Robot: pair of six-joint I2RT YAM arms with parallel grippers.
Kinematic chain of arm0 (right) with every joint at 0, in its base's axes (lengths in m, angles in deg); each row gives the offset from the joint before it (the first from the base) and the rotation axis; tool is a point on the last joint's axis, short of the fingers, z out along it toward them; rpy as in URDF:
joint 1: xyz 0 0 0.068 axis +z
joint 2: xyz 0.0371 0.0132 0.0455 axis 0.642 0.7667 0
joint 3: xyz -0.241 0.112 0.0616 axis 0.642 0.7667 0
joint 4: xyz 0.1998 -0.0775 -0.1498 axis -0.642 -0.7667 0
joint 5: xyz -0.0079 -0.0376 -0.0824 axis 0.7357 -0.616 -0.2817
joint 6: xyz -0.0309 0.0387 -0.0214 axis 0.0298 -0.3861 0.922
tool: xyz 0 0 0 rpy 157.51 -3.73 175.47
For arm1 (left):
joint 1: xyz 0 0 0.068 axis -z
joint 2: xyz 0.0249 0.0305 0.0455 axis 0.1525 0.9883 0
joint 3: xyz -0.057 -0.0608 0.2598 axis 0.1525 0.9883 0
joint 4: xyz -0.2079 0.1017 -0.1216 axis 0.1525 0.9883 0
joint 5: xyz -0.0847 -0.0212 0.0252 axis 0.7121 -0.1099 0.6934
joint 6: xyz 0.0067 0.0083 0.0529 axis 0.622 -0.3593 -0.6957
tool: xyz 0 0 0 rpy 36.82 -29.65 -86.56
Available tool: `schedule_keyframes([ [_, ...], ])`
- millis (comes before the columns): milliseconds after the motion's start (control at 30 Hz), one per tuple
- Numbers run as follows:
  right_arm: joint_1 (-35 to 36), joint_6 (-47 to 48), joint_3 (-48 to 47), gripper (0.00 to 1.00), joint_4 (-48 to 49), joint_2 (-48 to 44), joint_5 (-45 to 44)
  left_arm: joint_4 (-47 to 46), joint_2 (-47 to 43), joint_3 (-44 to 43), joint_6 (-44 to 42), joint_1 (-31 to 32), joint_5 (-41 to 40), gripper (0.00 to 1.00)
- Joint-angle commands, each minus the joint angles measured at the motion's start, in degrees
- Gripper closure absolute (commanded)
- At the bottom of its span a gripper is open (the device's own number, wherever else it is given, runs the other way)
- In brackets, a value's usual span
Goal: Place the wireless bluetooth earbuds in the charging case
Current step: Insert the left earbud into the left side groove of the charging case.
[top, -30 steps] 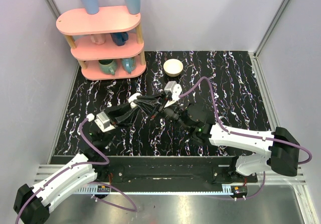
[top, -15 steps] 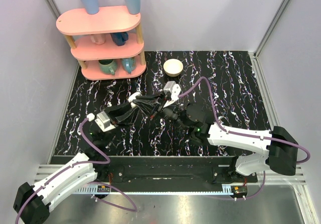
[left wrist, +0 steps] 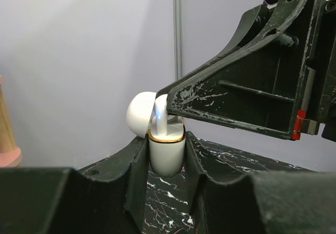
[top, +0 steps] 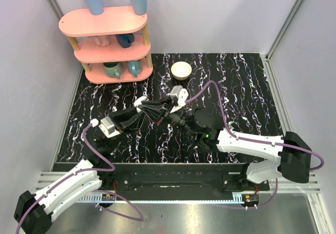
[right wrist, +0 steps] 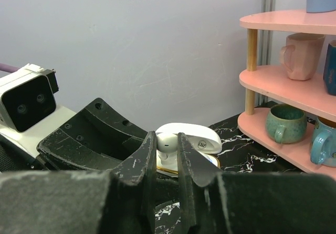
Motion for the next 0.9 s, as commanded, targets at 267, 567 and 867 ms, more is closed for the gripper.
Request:
schedule_keyframes([
  [267,0.69,3.98,-2.11,0.93,-0.77,-1.53,0.76,-4.74,-1.34,0.25,0.27,0.13,0.67,1.0],
  [567,0.69,4.86,-1.85,0.82,1.16,-2.76,1.9,-4.56,-1.25,0.43,0.27,0.13,0.41,1.0],
  [867,0.69,4.95,-2.55,0.72,1.07,-3.56,2.7,-4.56,-1.25,0.52,0.27,0.13,0.32,1.0],
])
